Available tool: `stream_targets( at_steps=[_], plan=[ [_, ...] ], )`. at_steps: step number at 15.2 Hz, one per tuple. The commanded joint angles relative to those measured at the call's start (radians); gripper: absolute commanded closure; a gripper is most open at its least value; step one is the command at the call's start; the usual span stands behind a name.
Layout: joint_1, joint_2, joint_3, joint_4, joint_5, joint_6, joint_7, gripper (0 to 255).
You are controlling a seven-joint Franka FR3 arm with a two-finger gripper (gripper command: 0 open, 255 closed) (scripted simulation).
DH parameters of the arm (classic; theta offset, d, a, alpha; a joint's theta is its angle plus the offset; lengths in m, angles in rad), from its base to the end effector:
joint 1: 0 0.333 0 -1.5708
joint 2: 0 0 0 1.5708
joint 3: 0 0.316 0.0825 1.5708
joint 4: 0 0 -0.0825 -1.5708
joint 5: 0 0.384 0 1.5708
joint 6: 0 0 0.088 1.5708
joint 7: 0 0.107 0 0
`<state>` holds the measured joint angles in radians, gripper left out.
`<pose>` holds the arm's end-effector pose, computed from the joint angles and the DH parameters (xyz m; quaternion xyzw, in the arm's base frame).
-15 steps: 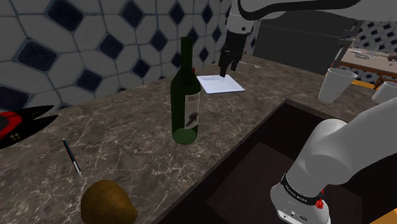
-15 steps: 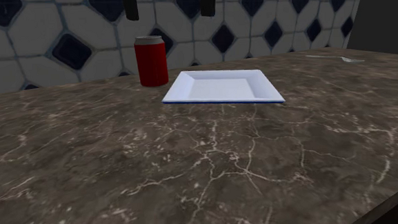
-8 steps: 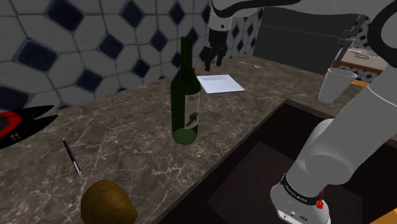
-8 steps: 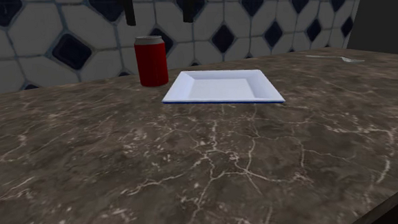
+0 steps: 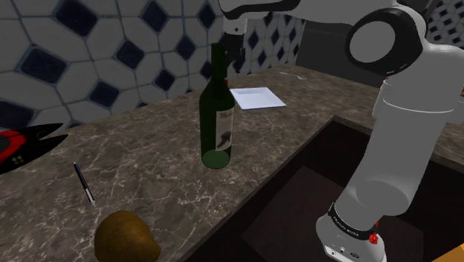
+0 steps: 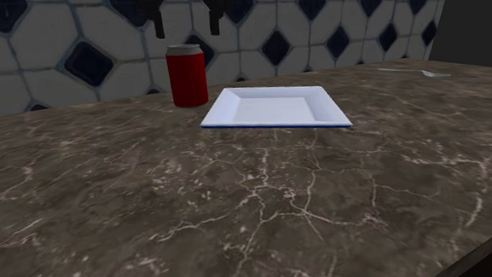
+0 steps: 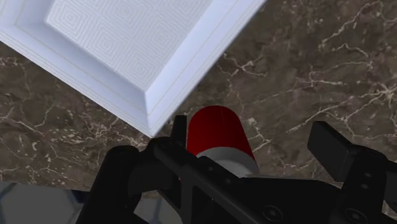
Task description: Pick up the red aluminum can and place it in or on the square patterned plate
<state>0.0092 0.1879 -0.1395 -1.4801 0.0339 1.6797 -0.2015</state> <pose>0.6152 -0.0696 0.5679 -0.9994 -0.0352 -0.0073 0.0027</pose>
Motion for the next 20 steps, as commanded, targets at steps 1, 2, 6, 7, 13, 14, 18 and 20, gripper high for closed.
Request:
stream_targets(
  at_steps=[1, 2, 6, 7, 13, 14, 18, 20],
  plan=[
    [-0.01, 0.112, -0.002, 0.15, 0.016, -0.047, -0.008, 0],
    [-0.017, 0.169, -0.002, 0.23, 0.024, -0.073, -0.011, 0],
    [-0.02, 0.198, 0.0, 0.23, 0.027, -0.047, -0.012, 0],
    [-0.019, 0.195, 0.0, 0.213, 0.027, -0.032, -0.012, 0],
    [-0.016, 0.187, 0.0, 0.152, 0.026, 0.021, -0.013, 0],
    [-0.016, 0.187, 0.0, 0.152, 0.026, 0.021, -0.013, 0],
    [-0.016, 0.187, 0.0, 0.152, 0.026, 0.02, -0.013, 0],
    [-0.016, 0.187, 0.0, 0.152, 0.026, 0.02, -0.013, 255]
  ],
)
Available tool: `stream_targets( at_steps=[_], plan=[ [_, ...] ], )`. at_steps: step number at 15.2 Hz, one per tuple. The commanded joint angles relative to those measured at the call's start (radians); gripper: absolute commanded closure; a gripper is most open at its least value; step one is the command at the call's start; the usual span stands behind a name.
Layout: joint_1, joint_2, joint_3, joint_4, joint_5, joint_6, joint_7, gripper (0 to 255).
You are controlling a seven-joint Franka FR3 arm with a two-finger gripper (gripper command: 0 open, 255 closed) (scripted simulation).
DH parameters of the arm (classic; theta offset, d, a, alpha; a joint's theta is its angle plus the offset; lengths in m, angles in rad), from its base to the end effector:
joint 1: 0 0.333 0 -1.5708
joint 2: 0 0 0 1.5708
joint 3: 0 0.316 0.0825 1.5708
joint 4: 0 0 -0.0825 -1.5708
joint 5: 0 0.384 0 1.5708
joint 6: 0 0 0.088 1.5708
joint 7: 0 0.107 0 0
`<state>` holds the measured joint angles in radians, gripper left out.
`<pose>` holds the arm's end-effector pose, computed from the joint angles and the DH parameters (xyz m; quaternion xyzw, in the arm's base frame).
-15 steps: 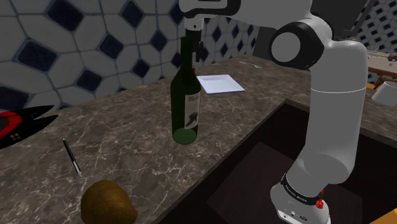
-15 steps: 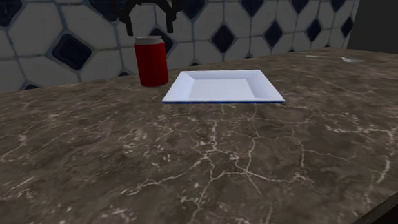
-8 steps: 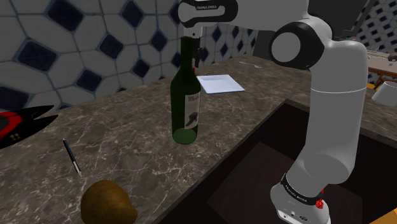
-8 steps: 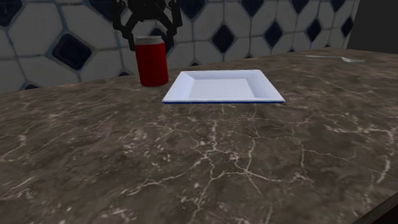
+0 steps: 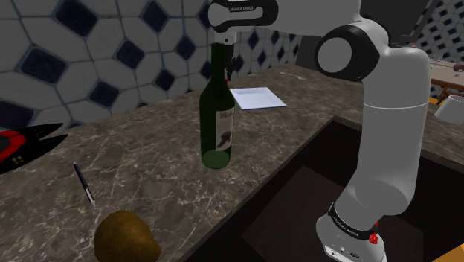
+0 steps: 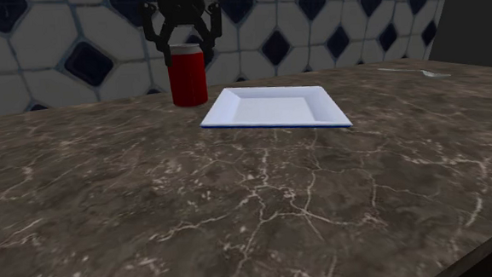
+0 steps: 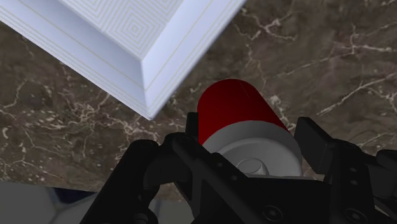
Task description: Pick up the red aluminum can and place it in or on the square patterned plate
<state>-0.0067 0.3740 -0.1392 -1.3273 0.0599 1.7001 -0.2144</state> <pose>0.6668 -0.0760 0.5236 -0.9994 -0.0352 -0.0019 0.0041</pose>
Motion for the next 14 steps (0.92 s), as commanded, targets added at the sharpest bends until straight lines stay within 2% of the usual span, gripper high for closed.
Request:
stream_targets(
  at_steps=[1, 8, 14],
  plan=[
    [0.0, 0.001, 0.0, -0.001, 0.0, 0.0, 0.0, 255],
    [0.0, 0.001, 0.0, -0.001, 0.0, 0.0, 0.0, 255],
    [-0.005, 0.018, -0.001, 0.106, 0.002, -0.09, 0.001, 255]
  ],
)
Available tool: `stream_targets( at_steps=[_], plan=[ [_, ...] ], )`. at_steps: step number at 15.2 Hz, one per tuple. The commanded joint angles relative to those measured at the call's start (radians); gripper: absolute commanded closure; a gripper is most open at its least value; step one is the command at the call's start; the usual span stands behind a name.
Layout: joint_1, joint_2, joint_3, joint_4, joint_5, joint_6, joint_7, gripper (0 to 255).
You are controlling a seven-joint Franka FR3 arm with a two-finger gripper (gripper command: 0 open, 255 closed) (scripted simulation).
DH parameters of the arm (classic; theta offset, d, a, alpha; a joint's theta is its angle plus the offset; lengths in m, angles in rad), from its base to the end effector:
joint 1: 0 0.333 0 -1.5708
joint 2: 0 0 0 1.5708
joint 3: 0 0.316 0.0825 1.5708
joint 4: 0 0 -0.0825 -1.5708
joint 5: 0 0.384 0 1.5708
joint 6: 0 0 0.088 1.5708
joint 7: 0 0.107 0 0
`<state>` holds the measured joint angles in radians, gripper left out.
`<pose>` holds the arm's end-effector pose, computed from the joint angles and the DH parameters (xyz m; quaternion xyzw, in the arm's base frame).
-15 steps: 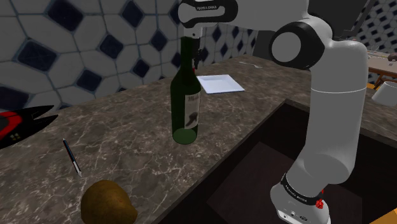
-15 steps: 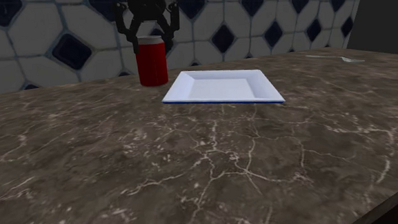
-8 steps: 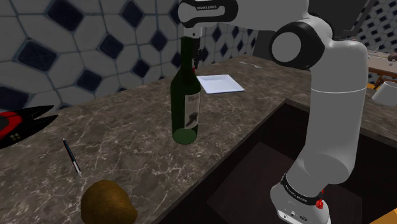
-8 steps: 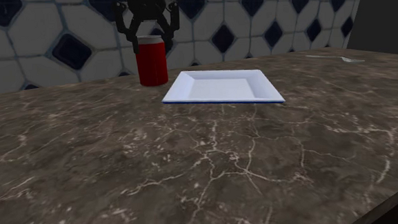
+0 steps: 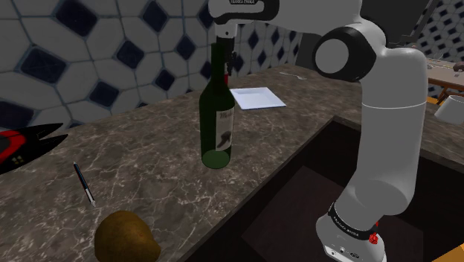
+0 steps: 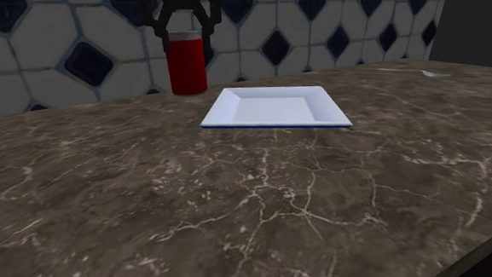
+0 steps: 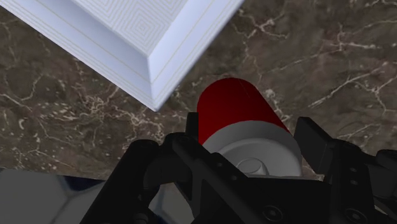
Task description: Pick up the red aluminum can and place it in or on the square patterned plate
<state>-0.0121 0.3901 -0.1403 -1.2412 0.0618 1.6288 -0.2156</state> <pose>0.6675 -0.0775 0.5477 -0.9994 -0.0350 -0.0013 0.0041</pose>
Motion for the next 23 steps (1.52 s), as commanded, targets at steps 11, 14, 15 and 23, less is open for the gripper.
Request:
stream_targets(
  at_steps=[11, 14, 15, 23],
  plan=[
    [-0.017, 0.084, 0.001, 0.301, 0.011, -0.217, 0.004, 255],
    [-0.029, -0.001, -0.009, 0.183, 0.004, -0.185, -0.025, 255],
    [-0.036, -0.039, -0.014, 0.132, 0.0, -0.172, -0.04, 255],
    [-0.098, -0.271, -0.064, -0.141, -0.029, -0.13, -0.166, 255]
  ],
)
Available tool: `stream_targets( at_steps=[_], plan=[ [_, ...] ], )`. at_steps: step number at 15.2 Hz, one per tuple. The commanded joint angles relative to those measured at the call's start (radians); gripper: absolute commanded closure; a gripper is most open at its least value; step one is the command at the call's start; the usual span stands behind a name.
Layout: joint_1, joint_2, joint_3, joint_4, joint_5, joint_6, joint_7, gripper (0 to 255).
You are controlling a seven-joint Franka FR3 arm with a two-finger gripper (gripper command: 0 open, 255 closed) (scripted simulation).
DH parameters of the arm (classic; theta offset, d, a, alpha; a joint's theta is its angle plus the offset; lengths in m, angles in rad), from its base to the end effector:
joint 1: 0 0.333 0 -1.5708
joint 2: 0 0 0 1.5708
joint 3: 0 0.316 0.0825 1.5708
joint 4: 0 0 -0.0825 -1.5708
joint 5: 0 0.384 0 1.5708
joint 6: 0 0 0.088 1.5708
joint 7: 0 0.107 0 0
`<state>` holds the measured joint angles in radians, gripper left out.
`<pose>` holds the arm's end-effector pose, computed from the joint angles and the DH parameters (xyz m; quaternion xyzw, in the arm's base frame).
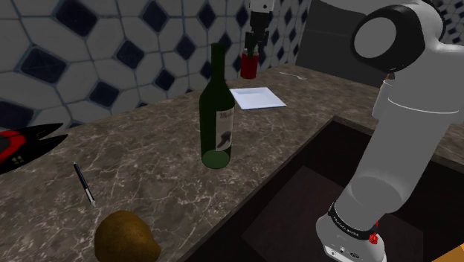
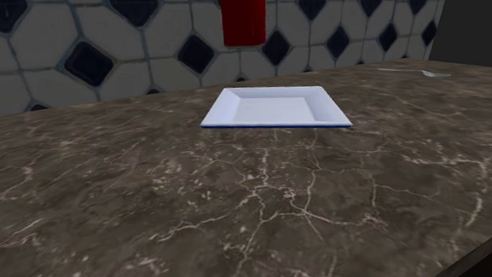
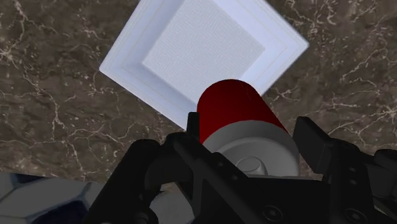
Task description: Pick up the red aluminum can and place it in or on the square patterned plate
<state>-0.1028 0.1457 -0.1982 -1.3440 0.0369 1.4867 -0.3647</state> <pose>0.5680 -0.1614 0.6412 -0.9994 -0.0344 -0.0012 0.0039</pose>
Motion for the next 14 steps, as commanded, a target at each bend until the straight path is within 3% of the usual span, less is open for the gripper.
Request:
stream_targets(
  at_steps=[1, 14],
  plan=[
    [-0.016, -0.049, -0.014, -0.062, -0.008, 0.012, -0.033, 255],
    [-0.028, -0.131, -0.025, -0.302, -0.025, 0.172, -0.06, 255]
  ],
)
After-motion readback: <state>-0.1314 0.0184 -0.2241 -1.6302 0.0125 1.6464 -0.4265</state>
